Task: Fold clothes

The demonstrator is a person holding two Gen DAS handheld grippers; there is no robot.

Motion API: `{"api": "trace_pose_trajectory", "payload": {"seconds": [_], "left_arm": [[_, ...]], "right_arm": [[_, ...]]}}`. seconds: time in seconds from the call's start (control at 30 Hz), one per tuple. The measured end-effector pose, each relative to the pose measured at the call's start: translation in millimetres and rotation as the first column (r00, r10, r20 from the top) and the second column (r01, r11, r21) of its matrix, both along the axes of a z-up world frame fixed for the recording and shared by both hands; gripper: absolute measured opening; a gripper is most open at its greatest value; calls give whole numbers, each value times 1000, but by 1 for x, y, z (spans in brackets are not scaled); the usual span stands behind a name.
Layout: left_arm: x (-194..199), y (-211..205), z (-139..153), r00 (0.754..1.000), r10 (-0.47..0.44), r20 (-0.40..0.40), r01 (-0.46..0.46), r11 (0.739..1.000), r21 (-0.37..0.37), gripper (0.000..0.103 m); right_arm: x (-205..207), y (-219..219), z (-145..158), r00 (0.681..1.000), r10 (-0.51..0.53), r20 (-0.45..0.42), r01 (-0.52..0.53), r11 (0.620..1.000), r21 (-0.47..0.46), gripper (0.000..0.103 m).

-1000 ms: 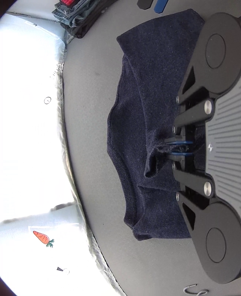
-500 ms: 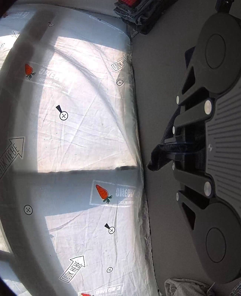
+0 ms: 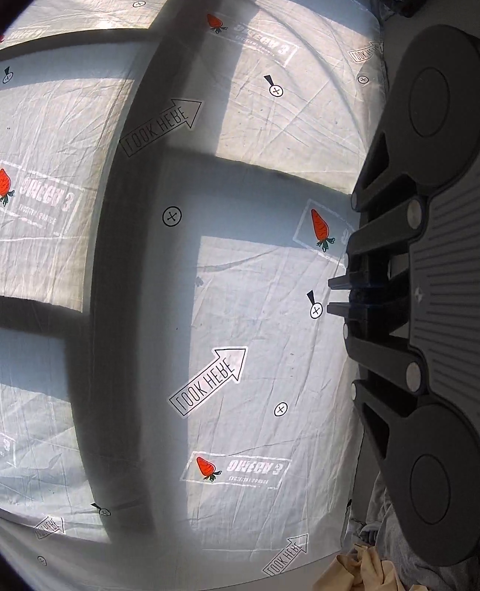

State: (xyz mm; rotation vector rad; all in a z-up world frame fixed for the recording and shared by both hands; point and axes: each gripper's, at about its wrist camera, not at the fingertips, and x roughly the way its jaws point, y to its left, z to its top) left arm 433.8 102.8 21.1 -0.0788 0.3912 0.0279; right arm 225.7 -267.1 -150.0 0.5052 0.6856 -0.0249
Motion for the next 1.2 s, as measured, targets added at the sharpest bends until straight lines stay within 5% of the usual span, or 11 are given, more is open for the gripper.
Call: {"api": "trace_pose_trajectory", "payload": {"seconds": [0.13, 0.27, 0.33, 0.47, 0.7, 0.9, 1.0, 1.2], "left_arm": [[15, 48, -49, 987, 91, -131, -91, 996, -1, 8], [19, 80, -121, 932, 172, -318, -171, 985, 33, 12], [6, 93, -148, 896, 186, -404, -199, 980, 10, 20], [-33, 90, -166, 880, 159, -447, -192, 981, -30, 42], [-105, 17, -175, 860, -20, -509, -13, 998, -61, 49], [-171, -64, -188, 815, -229, -532, 197, 973, -116, 52], [-203, -102, -197, 785, -277, -554, 296, 954, -59, 52], [-251, -130, -213, 741, -304, -599, 326, 942, -74, 52]], "right_arm": [[-2, 21, -7, 998, 34, -53, -36, 999, -36, 103], [-10, 31, -20, 993, 40, -112, -43, 999, -22, 103], [-13, 31, -23, 991, 31, -126, -33, 999, -13, 103], [-21, 23, -23, 993, -6, -116, 5, 1000, -16, 103], [-34, 2, -24, 995, -50, -90, 51, 999, 9, 103], [-58, -14, -29, 996, -37, -81, 39, 999, 25, 103], [-75, -22, -34, 995, -30, -93, 33, 999, 26, 103], [-110, -37, -53, 987, -22, -160, 32, 998, 63, 103]]}}
